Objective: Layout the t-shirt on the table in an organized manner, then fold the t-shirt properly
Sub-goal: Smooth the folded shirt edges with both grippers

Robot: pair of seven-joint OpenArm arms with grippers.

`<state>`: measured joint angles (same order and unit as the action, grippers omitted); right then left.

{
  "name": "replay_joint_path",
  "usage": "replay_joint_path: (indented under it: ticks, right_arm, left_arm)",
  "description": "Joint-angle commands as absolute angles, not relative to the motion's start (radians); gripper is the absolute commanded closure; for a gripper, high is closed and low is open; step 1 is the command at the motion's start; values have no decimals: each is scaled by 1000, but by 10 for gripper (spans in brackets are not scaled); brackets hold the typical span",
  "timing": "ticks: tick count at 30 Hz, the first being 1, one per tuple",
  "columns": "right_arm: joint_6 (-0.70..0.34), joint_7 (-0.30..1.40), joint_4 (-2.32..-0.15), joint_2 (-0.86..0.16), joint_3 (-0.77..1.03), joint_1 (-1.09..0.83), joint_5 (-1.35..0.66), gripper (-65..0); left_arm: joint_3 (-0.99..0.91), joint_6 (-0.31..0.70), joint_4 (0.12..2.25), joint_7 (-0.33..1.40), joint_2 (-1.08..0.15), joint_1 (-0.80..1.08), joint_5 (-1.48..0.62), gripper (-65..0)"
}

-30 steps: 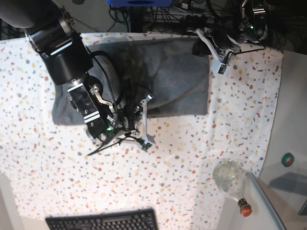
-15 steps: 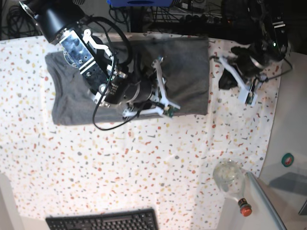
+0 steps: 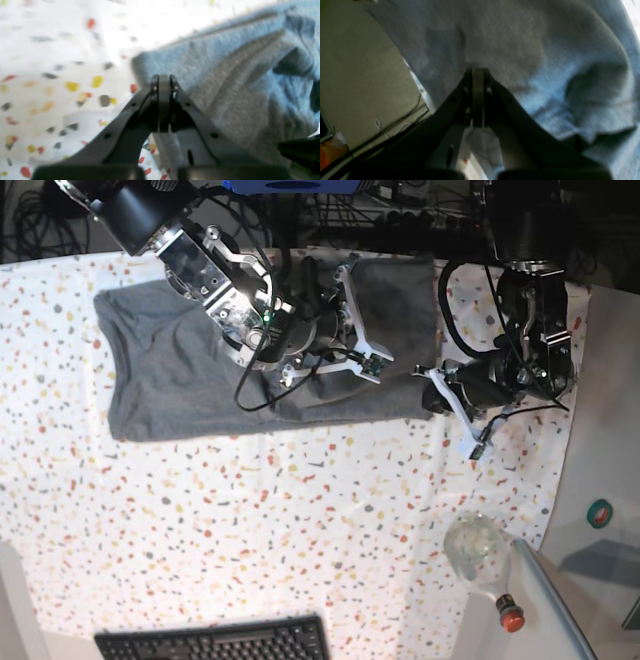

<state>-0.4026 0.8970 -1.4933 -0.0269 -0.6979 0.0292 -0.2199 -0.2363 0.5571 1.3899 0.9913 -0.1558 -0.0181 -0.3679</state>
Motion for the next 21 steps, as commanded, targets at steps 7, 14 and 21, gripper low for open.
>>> replay_joint_path:
  ticks: [7,14,21]
  right_arm:
    - [-403,852,-1420,-10,-694,24,-223,0]
    - [-407,852,-1414,-44,-696,-7,-223,0]
    - [-407,854,-1414,-111,-694,-28,-223,0]
  left_arm:
    - [-214,562,1260,880,-157,-82,-248,0]
    - [-154,562,1004,769,-160,-206,-219,0]
    - [-160,561,983,754,-156,-272,-225,0]
